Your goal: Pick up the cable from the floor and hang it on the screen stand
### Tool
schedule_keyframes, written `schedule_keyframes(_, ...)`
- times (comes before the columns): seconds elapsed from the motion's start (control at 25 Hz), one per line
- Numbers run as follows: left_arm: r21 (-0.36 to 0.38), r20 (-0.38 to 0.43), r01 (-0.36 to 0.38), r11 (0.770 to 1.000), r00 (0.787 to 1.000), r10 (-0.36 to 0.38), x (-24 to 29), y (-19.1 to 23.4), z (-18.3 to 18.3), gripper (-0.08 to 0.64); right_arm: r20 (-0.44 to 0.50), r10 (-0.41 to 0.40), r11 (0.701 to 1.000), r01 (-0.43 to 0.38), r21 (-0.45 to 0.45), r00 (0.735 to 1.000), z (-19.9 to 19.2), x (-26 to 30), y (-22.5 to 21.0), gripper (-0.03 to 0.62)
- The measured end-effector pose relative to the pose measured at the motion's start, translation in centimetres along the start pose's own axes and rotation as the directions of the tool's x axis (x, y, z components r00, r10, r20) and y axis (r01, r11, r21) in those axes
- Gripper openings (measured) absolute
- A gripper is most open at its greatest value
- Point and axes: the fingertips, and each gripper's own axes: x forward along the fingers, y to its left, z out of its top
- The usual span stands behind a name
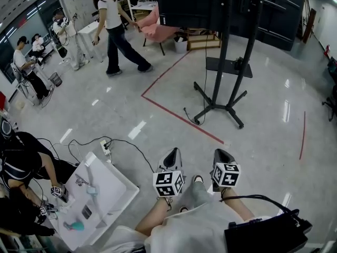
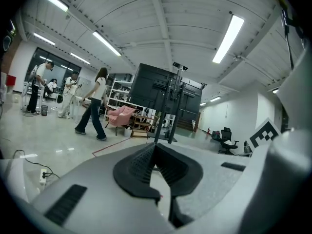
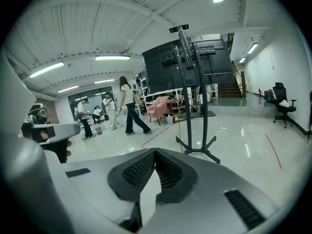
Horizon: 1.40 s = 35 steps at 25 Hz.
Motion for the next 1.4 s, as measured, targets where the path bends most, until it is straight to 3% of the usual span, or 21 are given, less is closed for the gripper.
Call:
schedule_keyframes(0.44,0.006,-0.005,-0.023,1.0,1.0,0.023,9.9,1.8,3.3,0.002,-0.024,0.033,0.999,-0.033,0.003,0.999,5.9,9.6,-2.6,0.018)
schedule_keyframes(0.72,0.004,-0.023,-0.036,0.999,0.999,0.036,19.2,1.7,4.9,0.002,-0.047,0.027,0.999,-0.026,0.022,0.999,9.8,16.5,-8.0,0.018)
schedule_keyframes(1.4,0.011,-0.086,-0.026,1.0,0.996,0.027,29.3,2.9,5.7,0.002,-0.091,-0.013,0.997,0.02,0.076,0.996,12.4,24.1,-13.9,0.018)
